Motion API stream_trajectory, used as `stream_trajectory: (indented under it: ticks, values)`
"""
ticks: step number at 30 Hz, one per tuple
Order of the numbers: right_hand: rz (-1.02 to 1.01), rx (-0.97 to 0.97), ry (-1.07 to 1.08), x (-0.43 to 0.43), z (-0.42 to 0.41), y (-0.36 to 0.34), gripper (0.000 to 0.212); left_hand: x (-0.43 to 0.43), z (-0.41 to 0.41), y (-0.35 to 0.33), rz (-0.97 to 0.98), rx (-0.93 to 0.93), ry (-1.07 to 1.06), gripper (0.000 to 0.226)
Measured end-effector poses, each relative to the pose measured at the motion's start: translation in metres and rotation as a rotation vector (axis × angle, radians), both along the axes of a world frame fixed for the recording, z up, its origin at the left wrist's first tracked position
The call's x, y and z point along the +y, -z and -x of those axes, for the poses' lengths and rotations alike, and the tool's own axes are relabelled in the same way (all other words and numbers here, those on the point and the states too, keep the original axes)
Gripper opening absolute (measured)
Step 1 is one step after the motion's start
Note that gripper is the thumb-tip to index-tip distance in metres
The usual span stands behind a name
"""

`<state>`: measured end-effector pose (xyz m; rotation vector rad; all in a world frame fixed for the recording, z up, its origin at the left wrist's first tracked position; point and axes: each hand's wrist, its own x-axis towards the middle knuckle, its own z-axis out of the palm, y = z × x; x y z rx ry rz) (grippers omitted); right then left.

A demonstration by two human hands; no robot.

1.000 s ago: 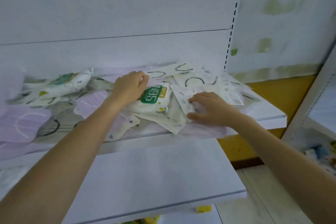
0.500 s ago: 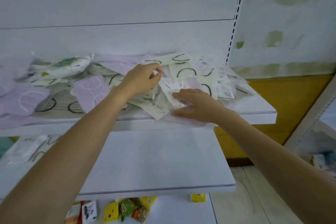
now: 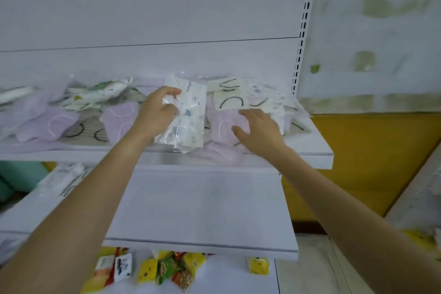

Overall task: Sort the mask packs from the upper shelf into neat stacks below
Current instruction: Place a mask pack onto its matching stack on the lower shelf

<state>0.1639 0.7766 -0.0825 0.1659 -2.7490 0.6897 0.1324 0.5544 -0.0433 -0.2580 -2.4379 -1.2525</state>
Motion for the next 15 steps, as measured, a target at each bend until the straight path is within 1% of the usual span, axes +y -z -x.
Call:
stream_trajectory:
  ticks: [2,3,5,7,10,11,12,14,15]
  values:
    - [-0.09,-0.076,0.13,0.02,0.012,0.001,0.057,0.001,-0.003,-0.002,-0.075,0.053,-0.021,0.042]
    - [-0.103,-0.115,0.169,0.029,0.017,0.001,0.057,0.003,-0.003,-0.005,-0.112,0.071,-0.022,0.041]
    - [-0.105,-0.182,0.192,0.041,0.025,-0.001,0.056,0.011,0.0,-0.011,-0.169,0.073,-0.006,0.041]
    - [-0.146,-0.238,0.122,0.045,0.028,-0.002,0.052,0.026,0.007,-0.017,-0.158,0.064,0.028,0.041]
    - [-0.182,-0.3,-0.029,0.045,0.029,0.0,0.047,0.054,0.023,-0.017,-0.095,0.001,0.11,0.044]
    - [-0.131,-0.3,-0.041,0.048,0.031,-0.001,0.045,0.064,0.03,-0.014,-0.062,-0.018,0.147,0.045]
    - [-0.028,-0.285,-0.033,0.051,0.034,-0.004,0.041,0.073,0.036,-0.01,-0.021,-0.036,0.185,0.045]
    - [0.2,-0.177,0.043,0.057,0.045,-0.012,0.033,0.087,0.049,0.0,0.072,-0.08,0.246,0.047]
    - [0.251,-0.105,0.097,0.061,0.053,-0.016,0.031,0.092,0.056,0.005,0.113,-0.102,0.264,0.048]
